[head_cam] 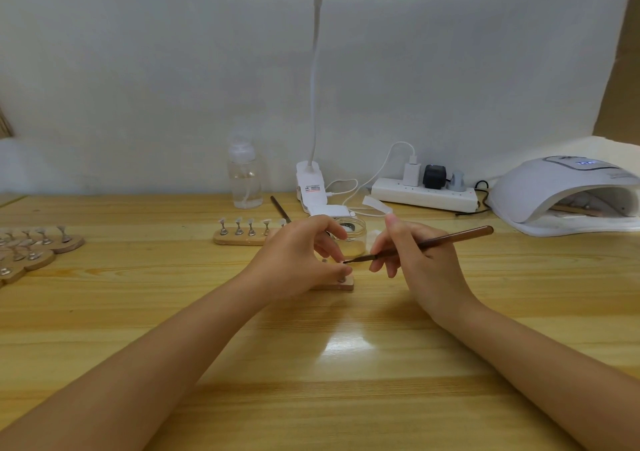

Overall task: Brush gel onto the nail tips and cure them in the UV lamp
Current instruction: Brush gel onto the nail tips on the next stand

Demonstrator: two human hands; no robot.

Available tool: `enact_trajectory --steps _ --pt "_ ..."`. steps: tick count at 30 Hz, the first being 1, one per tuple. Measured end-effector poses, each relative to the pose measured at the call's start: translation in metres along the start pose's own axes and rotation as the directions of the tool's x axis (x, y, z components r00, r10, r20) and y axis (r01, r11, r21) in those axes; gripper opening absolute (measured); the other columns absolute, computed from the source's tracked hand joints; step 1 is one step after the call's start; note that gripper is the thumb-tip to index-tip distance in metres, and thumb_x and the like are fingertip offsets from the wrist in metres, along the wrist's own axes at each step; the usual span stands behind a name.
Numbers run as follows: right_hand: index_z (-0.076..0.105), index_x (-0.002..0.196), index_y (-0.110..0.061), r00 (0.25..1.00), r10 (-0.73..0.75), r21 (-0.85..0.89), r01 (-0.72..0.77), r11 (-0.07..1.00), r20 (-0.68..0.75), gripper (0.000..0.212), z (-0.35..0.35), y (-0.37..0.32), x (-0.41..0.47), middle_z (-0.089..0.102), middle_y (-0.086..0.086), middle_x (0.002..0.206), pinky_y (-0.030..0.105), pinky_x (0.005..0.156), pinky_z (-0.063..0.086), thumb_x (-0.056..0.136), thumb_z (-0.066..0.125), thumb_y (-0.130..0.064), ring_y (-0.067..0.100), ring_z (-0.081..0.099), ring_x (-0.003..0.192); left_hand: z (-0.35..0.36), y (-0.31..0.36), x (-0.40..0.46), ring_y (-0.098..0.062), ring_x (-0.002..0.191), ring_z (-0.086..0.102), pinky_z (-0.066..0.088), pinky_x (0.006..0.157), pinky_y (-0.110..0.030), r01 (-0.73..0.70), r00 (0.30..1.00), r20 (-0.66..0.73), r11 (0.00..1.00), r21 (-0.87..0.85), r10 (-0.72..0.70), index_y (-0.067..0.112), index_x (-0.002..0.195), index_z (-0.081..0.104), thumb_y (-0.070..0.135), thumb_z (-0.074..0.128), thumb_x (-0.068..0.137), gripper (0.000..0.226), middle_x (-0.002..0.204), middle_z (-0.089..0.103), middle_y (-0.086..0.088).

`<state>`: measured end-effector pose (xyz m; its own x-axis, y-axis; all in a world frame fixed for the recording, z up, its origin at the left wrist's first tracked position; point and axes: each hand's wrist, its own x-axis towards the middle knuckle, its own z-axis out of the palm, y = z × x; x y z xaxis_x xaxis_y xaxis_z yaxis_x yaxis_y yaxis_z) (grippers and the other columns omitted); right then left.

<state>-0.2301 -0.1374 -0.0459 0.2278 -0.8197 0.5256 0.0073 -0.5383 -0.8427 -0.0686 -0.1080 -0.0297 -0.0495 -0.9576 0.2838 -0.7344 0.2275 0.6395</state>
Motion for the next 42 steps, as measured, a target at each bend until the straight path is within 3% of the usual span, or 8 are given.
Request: enact_trajectory --steps 10,17,24,31,34,38,42 --pt "0.063 0.059 -0.010 0.995 0.009 0.033 -0.006 0.999 -0.097 0.044 -0.005 0.000 0.002 0.063 0.004 0.051 0.015 0.048 0.043 0.096 0.041 -0.020 0.006 0.051 0.044 -0.001 0.000 -0.001 0.006 0.085 0.057 0.040 0.098 -0.043 0.012 1.000 0.005 1.000 -0.007 -0.012 0.040 0.092 0.053 0.034 0.076 0.068 0.034 0.073 0.066 0.021" --pt "0.062 0.062 -0.009 0.993 0.020 0.023 -0.017 1.000 -0.119 0.043 -0.008 0.002 0.003 0.062 0.004 0.051 0.015 0.048 0.044 0.096 0.040 -0.022 0.008 0.050 0.044 -0.002 -0.003 0.000 0.004 0.086 0.058 0.043 0.085 -0.030 0.005 1.000 0.012 1.000 -0.009 -0.004 0.035 0.098 0.056 0.033 0.077 0.066 0.038 0.076 0.067 0.019" --pt "0.062 0.063 -0.008 0.991 0.022 0.009 -0.021 1.000 -0.132 0.043 -0.009 0.002 0.003 0.062 0.003 0.051 0.015 0.048 0.044 0.097 0.040 -0.022 0.007 0.050 0.044 -0.004 -0.006 0.001 0.005 0.086 0.057 0.043 0.081 -0.025 0.000 1.000 0.014 1.000 -0.017 0.000 0.037 0.095 0.055 0.034 0.078 0.064 0.039 0.078 0.068 0.018" --pt "0.063 0.064 -0.014 0.990 -0.017 -0.049 0.010 0.999 -0.139 0.039 -0.010 0.005 0.003 0.064 0.001 0.054 0.015 0.050 0.043 0.095 0.043 -0.025 0.004 0.049 0.045 -0.016 -0.007 0.004 0.001 0.097 0.053 0.043 0.088 -0.026 0.030 0.997 0.073 0.999 0.024 -0.032 0.043 0.098 0.048 0.039 0.080 0.060 0.051 0.092 0.058 0.024" --pt "0.064 0.071 -0.021 0.986 -0.068 -0.129 0.048 0.990 -0.154 0.029 -0.014 0.006 0.007 0.065 -0.007 0.061 0.011 0.053 0.044 0.093 0.047 -0.025 -0.002 0.053 0.050 -0.034 -0.014 0.005 0.000 0.104 0.049 0.039 0.085 -0.020 0.097 0.982 0.155 0.994 0.049 -0.103 0.040 0.111 0.044 0.040 0.081 0.059 0.064 0.104 0.052 0.023" --pt "0.061 0.077 -0.029 0.991 -0.078 -0.231 0.052 0.972 -0.106 0.012 -0.016 0.009 0.008 0.067 -0.011 0.074 0.008 0.061 0.045 0.088 0.056 -0.027 -0.005 0.059 0.066 -0.047 -0.024 0.001 0.005 0.103 0.049 0.039 0.076 -0.010 0.139 0.952 0.266 0.988 0.061 -0.150 0.039 0.112 0.045 0.035 0.080 0.063 0.060 0.105 0.054 0.020" --pt "0.059 0.080 -0.031 0.988 -0.128 -0.301 0.098 0.949 -0.083 0.010 -0.016 0.011 0.007 0.066 -0.012 0.079 0.007 0.063 0.045 0.088 0.058 -0.024 -0.003 0.060 0.076 -0.044 -0.024 -0.001 0.005 0.104 0.050 0.040 0.079 -0.012 0.117 0.963 0.240 0.992 0.042 -0.124 0.037 0.111 0.049 0.033 0.080 0.065 0.056 0.103 0.056 0.019"
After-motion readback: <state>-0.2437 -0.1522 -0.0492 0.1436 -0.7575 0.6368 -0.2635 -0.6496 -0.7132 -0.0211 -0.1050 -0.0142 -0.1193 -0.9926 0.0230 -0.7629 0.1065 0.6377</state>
